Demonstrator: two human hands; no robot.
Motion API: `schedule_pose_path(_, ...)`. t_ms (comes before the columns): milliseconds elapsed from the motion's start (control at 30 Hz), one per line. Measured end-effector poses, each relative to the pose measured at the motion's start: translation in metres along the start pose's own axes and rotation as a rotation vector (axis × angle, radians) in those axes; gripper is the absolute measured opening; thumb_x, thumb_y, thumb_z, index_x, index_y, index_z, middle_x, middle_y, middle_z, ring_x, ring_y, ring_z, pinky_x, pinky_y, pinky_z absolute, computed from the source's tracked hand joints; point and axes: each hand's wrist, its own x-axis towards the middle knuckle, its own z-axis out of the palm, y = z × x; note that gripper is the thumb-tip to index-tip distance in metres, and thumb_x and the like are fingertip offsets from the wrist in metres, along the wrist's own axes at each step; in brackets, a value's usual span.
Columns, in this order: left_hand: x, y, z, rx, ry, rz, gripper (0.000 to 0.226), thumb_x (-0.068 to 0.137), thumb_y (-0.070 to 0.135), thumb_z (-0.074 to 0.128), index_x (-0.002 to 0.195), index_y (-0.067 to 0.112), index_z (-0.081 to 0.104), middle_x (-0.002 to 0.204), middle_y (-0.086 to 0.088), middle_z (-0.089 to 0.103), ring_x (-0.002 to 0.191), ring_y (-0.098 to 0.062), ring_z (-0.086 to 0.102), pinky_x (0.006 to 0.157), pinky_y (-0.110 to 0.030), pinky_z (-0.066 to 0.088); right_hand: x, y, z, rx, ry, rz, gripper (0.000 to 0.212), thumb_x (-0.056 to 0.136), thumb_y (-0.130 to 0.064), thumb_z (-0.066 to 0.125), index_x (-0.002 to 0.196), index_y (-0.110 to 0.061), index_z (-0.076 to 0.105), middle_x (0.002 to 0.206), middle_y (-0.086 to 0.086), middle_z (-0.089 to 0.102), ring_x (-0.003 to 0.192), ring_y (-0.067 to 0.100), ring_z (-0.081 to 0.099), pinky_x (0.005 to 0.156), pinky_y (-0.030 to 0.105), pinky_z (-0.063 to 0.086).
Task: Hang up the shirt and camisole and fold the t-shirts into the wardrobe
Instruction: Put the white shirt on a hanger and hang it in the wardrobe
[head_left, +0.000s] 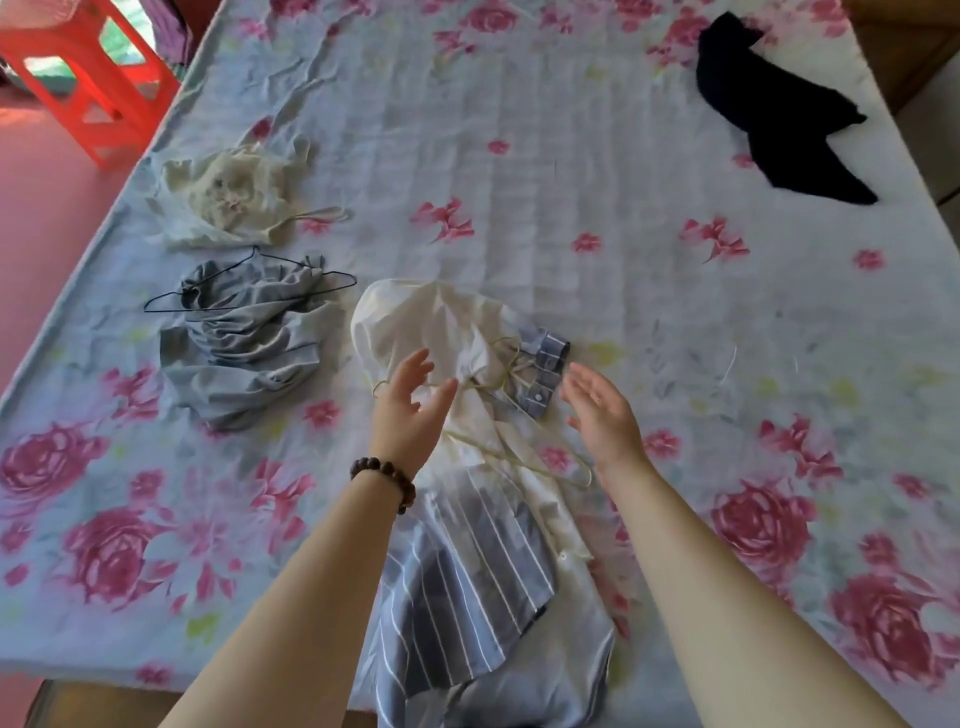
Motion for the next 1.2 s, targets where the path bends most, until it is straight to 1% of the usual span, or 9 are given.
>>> schedule_pose_path(167,0.067,-0.066,0.023,0.492,-0.085,0.087,0.062,0.086,0.037,0.067,0.142,0.024,0.042,0.138,0.003,0.052,0.127,-0.016,0.045,0.103,-0.029,0.035,0.064,0.061,0.013,-0.240,-0.029,0.000,0.038,0.090,-0.020,0.063,0.127,-0.015,0.057,0.115,-0.001,0.060,0.104,0.011,0.059,0.086,0.017,0.044)
schedule_pose_path(267,0.107,-0.107,0.035,0.660,-0.151,0.126,0.059,0.087,0.036,0.065,0.141,0.025,0.045,0.135,0.000,0.054,0.125,-0.020,0.047,0.103,-0.032,0.035,0.101,0.100,0.030,-0.438,-0.024,-0.055,0.036,0.085,-0.018,0.069,0.120,-0.014,0.063,0.110,0.002,0.063,0.099,0.016,0.062,0.086,0.023,0.048)
schedule_pose_path(433,0.145,-0.154,0.059,0.831,-0.157,0.214,0.045,0.089,0.028,0.063,0.133,0.022,0.054,0.130,0.000,0.057,0.123,-0.024,0.046,0.106,-0.038,0.032,0.142,0.146,0.059,-0.735,0.019,-0.192,0.033,0.082,-0.020,0.071,0.113,-0.011,0.067,0.106,0.006,0.061,0.099,0.022,0.057,0.082,0.026,0.042)
schedule_pose_path(567,0.150,-0.171,0.069,0.850,-0.059,0.216,0.019,0.087,0.023,0.063,0.104,0.022,0.070,0.105,0.002,0.065,0.106,-0.023,0.052,0.094,-0.034,0.032,0.155,0.167,0.071,-0.857,0.105,-0.197,0.021,0.079,-0.020,0.072,0.099,-0.014,0.071,0.098,0.008,0.063,0.092,0.030,0.057,0.075,0.037,0.049)
schedule_pose_path(700,0.147,-0.169,0.069,0.827,-0.001,0.229,0.007,0.084,0.017,0.068,0.080,0.016,0.072,0.083,0.001,0.065,0.086,-0.024,0.056,0.074,-0.033,0.039,0.156,0.169,0.071,-0.872,0.126,-0.245,0.003,0.078,-0.016,0.070,0.081,-0.014,0.069,0.085,0.008,0.062,0.084,0.030,0.058,0.064,0.035,0.046)
schedule_pose_path(800,0.139,-0.155,0.069,0.787,0.023,0.241,0.006,0.083,0.015,0.070,0.077,0.017,0.072,0.080,0.004,0.065,0.083,-0.021,0.056,0.066,-0.033,0.041,0.148,0.157,0.064,-0.836,0.162,-0.268,0.003,0.081,-0.015,0.069,0.083,-0.013,0.069,0.087,0.007,0.063,0.087,0.029,0.056,0.064,0.032,0.042)
schedule_pose_path(933,0.128,-0.120,0.088,0.746,0.029,0.258,0.004,0.083,0.016,0.071,0.080,0.017,0.073,0.081,0.003,0.065,0.084,-0.022,0.056,0.067,-0.034,0.043,0.141,0.134,0.033,-0.810,0.271,-0.301,0.004,0.079,-0.014,0.071,0.082,-0.014,0.069,0.084,0.007,0.063,0.086,0.031,0.056,0.065,0.033,0.043)
schedule_pose_path(1033,0.124,-0.093,0.122,0.718,-0.026,0.286,0.007,0.084,0.014,0.068,0.081,0.016,0.074,0.082,0.000,0.066,0.086,-0.025,0.056,0.070,-0.032,0.039,0.139,0.121,-0.008,-0.808,0.348,-0.298,0.006,0.076,-0.014,0.074,0.081,-0.013,0.070,0.080,0.008,0.063,0.082,0.033,0.056,0.064,0.035,0.045)
schedule_pose_path(1200,0.112,-0.068,0.201,0.678,-0.132,0.302,0.006,0.081,0.016,0.069,0.080,0.016,0.074,0.080,-0.002,0.065,0.087,-0.027,0.056,0.071,-0.036,0.044,0.138,0.118,-0.090,-0.844,0.481,-0.224,0.009,0.072,-0.013,0.078,0.078,-0.012,0.071,0.076,0.007,0.062,0.076,0.032,0.056,0.061,0.035,0.046)
